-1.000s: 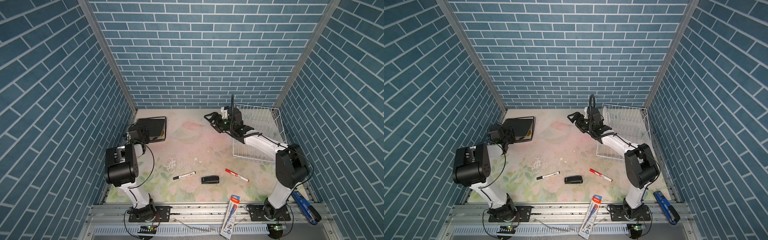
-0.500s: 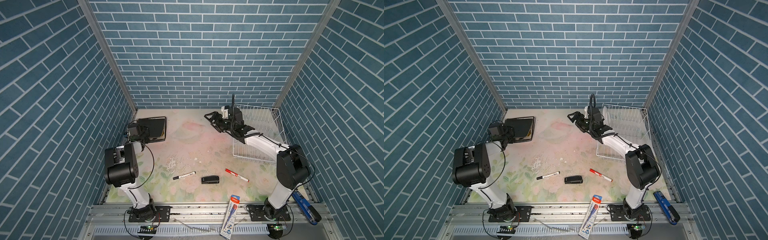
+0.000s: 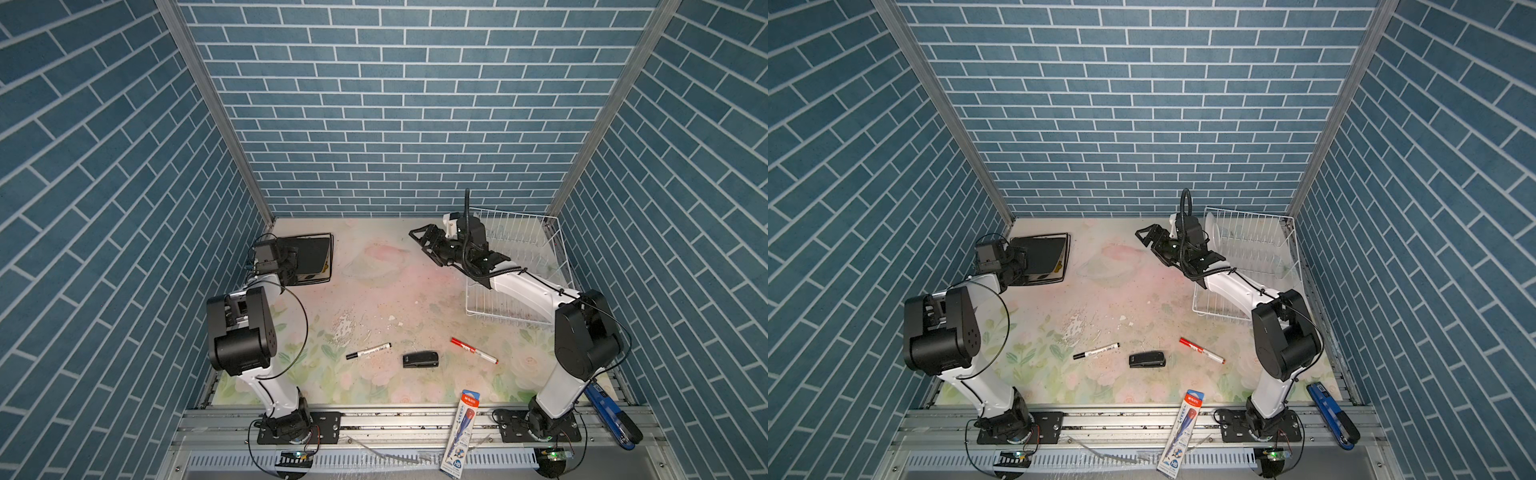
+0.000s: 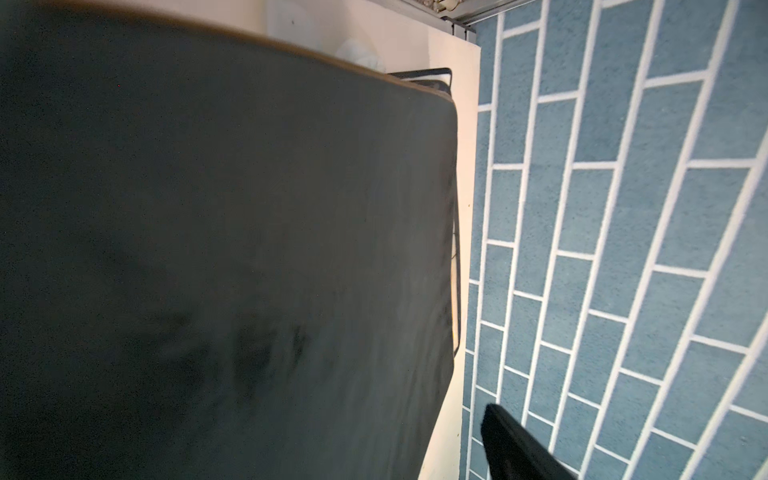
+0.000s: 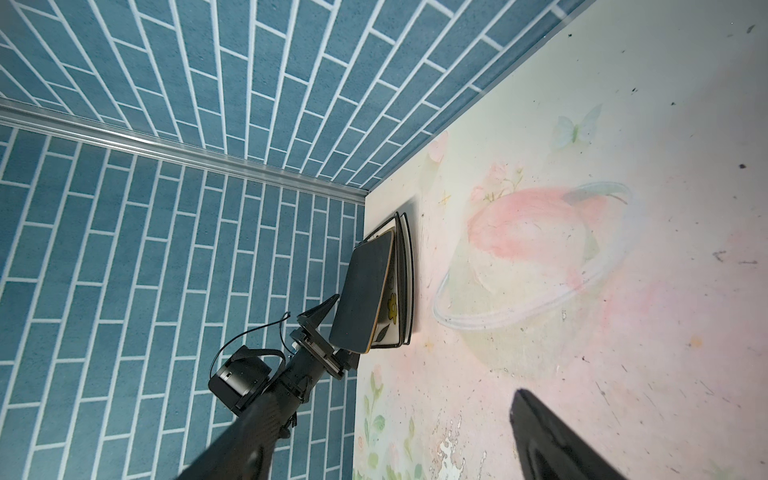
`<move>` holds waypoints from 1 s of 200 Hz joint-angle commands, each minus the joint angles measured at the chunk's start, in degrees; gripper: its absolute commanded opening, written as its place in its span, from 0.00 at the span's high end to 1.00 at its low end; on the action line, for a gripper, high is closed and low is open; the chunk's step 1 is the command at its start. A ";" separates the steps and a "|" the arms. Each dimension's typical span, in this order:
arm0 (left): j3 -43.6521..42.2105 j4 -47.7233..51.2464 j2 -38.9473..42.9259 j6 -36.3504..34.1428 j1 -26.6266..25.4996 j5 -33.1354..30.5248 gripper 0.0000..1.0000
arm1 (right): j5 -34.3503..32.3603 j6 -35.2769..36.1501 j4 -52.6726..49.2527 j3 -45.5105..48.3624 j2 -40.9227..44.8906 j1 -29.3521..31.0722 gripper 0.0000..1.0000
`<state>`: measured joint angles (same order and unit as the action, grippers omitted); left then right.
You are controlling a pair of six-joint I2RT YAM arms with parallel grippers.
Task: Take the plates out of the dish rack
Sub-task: 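Settle the black plate flat on the stack and open the left gripper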
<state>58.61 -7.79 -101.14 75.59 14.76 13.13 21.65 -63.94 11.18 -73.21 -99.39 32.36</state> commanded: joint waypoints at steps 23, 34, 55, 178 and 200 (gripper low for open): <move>3.97 5.81 1.99 -1.85 0.26 0.30 0.15 | -0.38 2.58 1.08 1.74 2.19 0.30 0.12; 4.31 6.03 1.69 -1.76 0.18 0.71 0.14 | -0.38 2.58 1.15 1.86 2.26 0.34 0.12; 5.28 7.85 1.17 -1.77 0.16 1.32 0.14 | -0.38 2.53 1.22 2.02 2.36 0.34 0.12; 8.52 15.89 -0.11 -1.68 -0.09 2.44 0.09 | -0.64 2.37 1.53 2.35 2.45 0.34 0.12; 8.89 16.57 -0.04 -1.68 -0.16 2.34 0.09 | -0.64 2.36 1.53 2.46 2.62 0.34 0.12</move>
<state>65.17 8.34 -101.16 74.74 14.70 15.31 21.63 -63.94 11.60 -72.58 -99.00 32.36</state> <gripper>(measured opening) 0.908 0.883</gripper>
